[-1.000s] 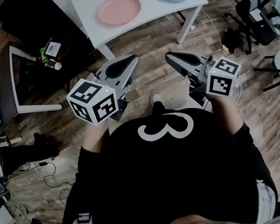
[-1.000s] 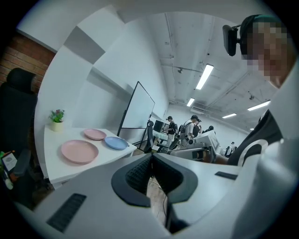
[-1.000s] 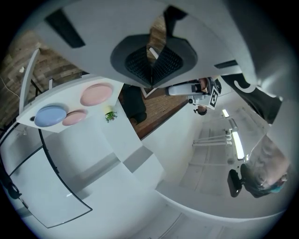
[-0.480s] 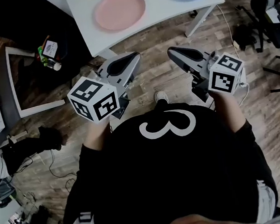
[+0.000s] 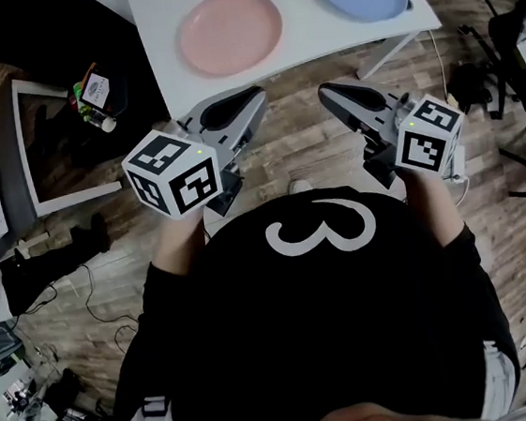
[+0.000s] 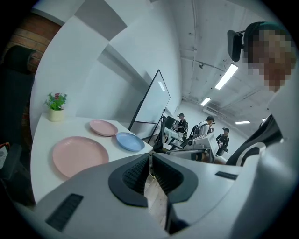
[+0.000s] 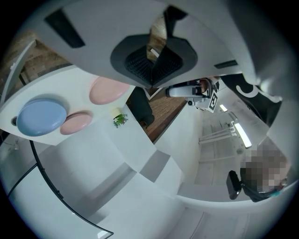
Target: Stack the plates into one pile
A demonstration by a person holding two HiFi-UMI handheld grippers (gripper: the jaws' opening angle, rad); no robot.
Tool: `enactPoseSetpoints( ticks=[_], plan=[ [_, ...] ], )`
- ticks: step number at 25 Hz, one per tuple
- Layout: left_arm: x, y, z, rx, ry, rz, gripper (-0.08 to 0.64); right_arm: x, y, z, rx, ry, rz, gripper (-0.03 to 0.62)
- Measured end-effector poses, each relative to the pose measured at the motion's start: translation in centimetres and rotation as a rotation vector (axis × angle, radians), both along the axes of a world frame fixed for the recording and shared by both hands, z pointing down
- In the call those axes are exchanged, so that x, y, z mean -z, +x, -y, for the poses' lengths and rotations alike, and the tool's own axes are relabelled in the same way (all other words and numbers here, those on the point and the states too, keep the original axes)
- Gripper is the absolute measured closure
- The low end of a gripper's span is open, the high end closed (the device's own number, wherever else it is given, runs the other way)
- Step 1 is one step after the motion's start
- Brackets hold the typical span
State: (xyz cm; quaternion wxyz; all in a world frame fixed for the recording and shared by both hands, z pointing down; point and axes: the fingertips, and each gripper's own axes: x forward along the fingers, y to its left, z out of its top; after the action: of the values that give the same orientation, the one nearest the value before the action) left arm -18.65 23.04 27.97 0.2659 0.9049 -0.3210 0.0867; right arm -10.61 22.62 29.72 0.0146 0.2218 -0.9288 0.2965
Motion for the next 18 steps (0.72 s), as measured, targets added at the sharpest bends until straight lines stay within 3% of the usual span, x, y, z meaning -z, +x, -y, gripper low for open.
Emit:
enactPoseSetpoints(
  ticks=[6,18],
  plan=[
    [0.0,-2.1,0.7,0.067,0.0,-0.01,0.541,0.9,-0.6,1.0,0.017,0.03,0.016,0.568],
    [-0.9,-5.8,3.2,0.158,0.004,0.008,0.541,0.2,-0.8,3.8,-0.012,0.003,0.015,0.566]
  ],
)
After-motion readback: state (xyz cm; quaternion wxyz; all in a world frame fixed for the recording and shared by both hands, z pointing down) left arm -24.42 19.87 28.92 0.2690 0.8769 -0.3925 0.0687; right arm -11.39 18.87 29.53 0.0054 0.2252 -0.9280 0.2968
